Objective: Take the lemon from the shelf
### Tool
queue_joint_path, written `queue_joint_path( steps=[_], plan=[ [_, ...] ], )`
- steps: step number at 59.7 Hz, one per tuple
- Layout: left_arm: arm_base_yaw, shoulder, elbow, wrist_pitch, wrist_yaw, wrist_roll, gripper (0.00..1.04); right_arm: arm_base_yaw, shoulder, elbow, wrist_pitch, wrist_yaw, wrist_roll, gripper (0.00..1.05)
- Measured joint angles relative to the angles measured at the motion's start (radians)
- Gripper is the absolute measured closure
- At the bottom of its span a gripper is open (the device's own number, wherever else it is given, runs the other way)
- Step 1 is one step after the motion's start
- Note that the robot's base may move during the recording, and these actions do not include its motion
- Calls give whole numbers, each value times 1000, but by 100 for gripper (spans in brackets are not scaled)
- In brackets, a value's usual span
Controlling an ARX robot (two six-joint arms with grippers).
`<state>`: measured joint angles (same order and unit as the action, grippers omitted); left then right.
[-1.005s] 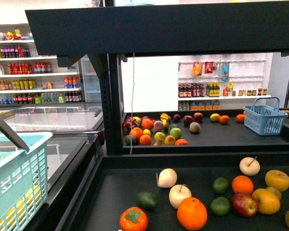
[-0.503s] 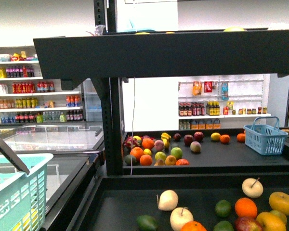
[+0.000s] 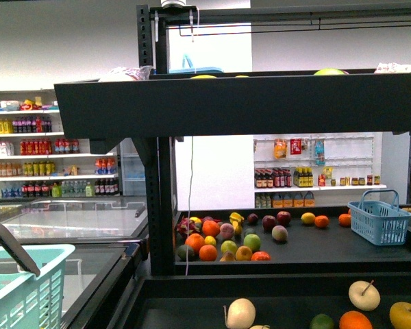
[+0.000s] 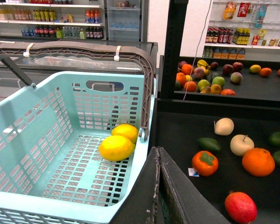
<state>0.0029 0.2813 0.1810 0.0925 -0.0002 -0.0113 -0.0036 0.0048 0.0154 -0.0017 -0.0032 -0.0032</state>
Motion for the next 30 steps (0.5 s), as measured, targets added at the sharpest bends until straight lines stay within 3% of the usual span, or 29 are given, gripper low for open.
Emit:
queue_joint_path(
  steps=[13,18,30],
  plan=[
    [0,-63,-66,5,0,0,102,0,0,0,0,0,0,7],
    [0,-164,-82,-91,0,0,102,0,0,0,0,0,0,7],
    [0,-217,-111,-99,0,0,102,0,0,0,0,0,0,7]
  ],
)
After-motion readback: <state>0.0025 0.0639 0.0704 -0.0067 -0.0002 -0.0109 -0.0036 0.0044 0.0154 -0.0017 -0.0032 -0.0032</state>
